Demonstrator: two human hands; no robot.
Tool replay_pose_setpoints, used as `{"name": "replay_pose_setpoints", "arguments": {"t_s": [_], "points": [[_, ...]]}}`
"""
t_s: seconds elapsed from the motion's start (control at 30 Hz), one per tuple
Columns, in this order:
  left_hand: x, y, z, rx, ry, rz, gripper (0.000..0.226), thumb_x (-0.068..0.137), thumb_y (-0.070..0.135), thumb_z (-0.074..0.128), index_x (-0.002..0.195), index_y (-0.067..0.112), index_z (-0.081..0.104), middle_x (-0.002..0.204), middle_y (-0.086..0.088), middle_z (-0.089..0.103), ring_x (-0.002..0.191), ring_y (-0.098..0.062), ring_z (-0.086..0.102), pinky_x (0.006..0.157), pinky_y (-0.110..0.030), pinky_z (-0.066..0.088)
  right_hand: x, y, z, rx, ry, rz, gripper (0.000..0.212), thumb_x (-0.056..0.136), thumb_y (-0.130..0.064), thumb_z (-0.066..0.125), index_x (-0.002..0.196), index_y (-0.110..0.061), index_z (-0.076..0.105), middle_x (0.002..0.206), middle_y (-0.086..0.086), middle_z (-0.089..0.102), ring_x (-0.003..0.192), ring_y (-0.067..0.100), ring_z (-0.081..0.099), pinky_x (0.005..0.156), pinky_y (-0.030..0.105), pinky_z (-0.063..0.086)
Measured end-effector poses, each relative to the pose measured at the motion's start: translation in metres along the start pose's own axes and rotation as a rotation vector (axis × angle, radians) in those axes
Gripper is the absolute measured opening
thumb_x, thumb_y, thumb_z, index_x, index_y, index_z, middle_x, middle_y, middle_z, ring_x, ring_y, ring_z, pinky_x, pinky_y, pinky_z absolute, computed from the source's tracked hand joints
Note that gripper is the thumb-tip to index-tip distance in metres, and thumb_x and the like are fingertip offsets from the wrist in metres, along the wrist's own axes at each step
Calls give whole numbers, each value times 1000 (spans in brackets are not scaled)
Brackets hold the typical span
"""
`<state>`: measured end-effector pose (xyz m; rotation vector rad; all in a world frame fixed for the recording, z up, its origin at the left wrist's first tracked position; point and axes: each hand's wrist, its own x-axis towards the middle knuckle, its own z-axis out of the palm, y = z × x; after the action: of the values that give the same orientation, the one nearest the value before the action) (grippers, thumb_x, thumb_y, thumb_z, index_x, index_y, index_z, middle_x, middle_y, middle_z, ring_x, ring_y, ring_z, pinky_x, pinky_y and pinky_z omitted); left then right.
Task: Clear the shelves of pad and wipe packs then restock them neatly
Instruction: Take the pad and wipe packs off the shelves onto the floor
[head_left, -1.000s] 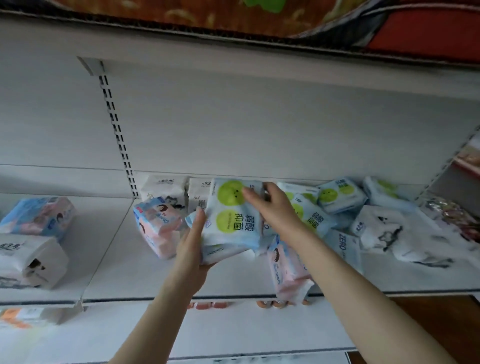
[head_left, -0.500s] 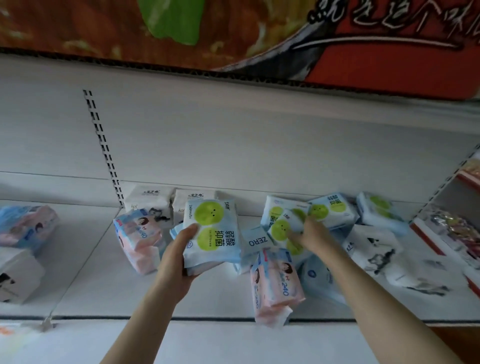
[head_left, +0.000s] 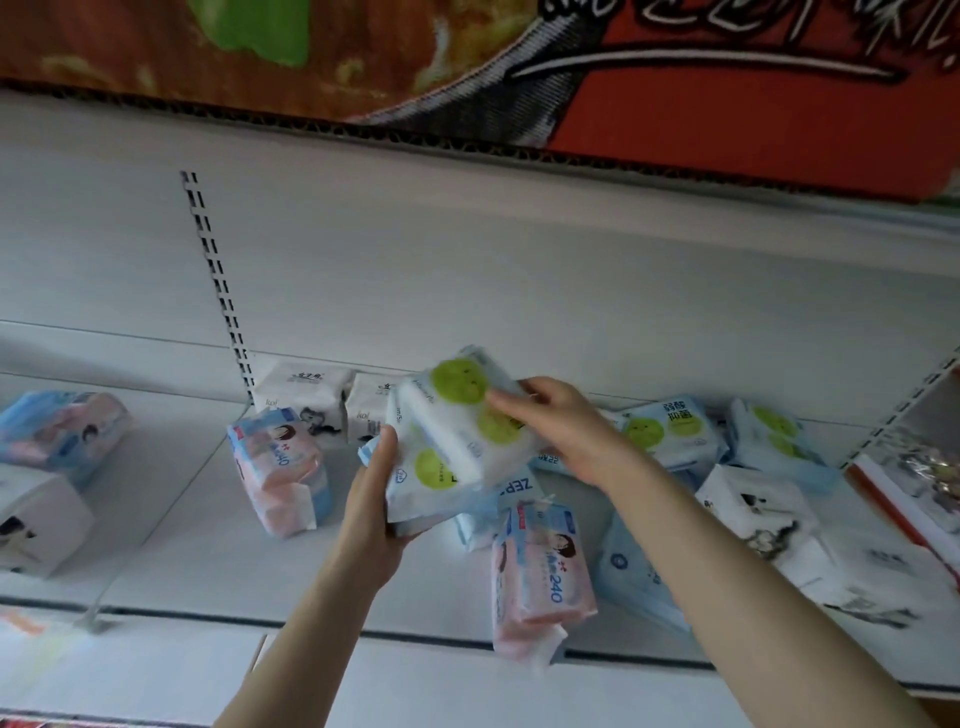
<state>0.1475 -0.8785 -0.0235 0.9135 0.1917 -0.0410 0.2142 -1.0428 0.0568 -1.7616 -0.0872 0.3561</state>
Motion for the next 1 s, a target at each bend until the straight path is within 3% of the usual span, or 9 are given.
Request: {"name": "replay_pose_setpoints", "arguments": {"t_s": [0.13, 0.3, 0.4, 0.47, 0.57, 0.7, 0.83, 0.93, 1.0], "points": [[-6, 7, -2, -27, -61, 0, 55, 81, 64, 35, 118, 32, 61, 114, -1, 69, 105, -21, 66, 84, -44, 53, 4, -1, 32, -128, -113, -27, 32, 82, -33, 69, 105, -13, 60, 104, 6, 67, 92, 20, 65, 81, 38, 56], [-11, 14, -20, -166, 120, 41, 33, 81, 55, 52, 93, 27, 63, 77, 4, 74, 87, -22, 65, 80, -46, 53, 26, -6, 26, -11, -125, 49, 37, 89, -39, 58, 104, -6, 62, 89, 5, 68, 79, 18, 64, 71, 29, 53], [-15, 18, -37, -135, 92, 111, 41, 74, 60, 57, 106, 36, 67, 106, -3, 71, 98, -29, 67, 75, -55, 54, 49, 25, 10, -742, 7, 108, 39, 88, -46, 58, 92, -7, 59, 89, 11, 63, 81, 23, 62, 63, 26, 43], [-18, 19, -46, -130, 103, 118, 52, 78, 61, 57, 124, 36, 56, 121, -7, 65, 106, -32, 64, 73, -56, 53, 52, 44, 4, -1025, -90, 246, 55, 82, -50, 63, 115, -6, 56, 113, 15, 60, 106, 27, 59, 74, 28, 45], [-23, 20, -52, -70, 75, 97, 96, 48, 74, 74, 132, 37, 47, 125, -5, 63, 109, -30, 63, 70, -51, 54, 48, 61, 5, -1001, -154, 320, 69, 77, -51, 69, 123, -2, 52, 127, 10, 57, 111, 23, 56, 80, 24, 42], [-24, 17, -53, -4, 87, 74, 108, 35, 76, 76, 130, 33, 49, 120, -7, 65, 105, -30, 64, 68, -48, 55, 50, 72, 11, -853, -51, 247, 71, 70, -48, 76, 122, -4, 56, 122, 7, 61, 104, 20, 59, 80, 25, 46], [-23, 15, -50, -4, 84, 79, 77, 48, 71, 75, 115, 36, 61, 109, -4, 68, 97, -26, 66, 66, -45, 54, 49, 72, 7, -616, -29, 253, 56, 72, -32, 78, 117, -4, 61, 111, 7, 65, 88, 16, 59, 58, 18, 44], [-25, 15, -43, -56, 87, 40, 20, 79, 56, 58, 87, 44, 70, 96, 2, 73, 95, -26, 65, 83, -50, 49, 52, 70, 4, -563, -6, 266, 56, 74, -33, 76, 116, -1, 60, 110, 13, 66, 87, 20, 62, 68, 26, 49], [-25, 12, -42, -61, 81, 23, 29, 90, 48, 43, 83, 42, 70, 90, 4, 74, 94, -25, 64, 89, -51, 45, 49, 58, 1, -540, 98, 195, 47, 76, -33, 75, 106, 1, 62, 97, 13, 66, 74, 19, 62, 62, 28, 49]]}}
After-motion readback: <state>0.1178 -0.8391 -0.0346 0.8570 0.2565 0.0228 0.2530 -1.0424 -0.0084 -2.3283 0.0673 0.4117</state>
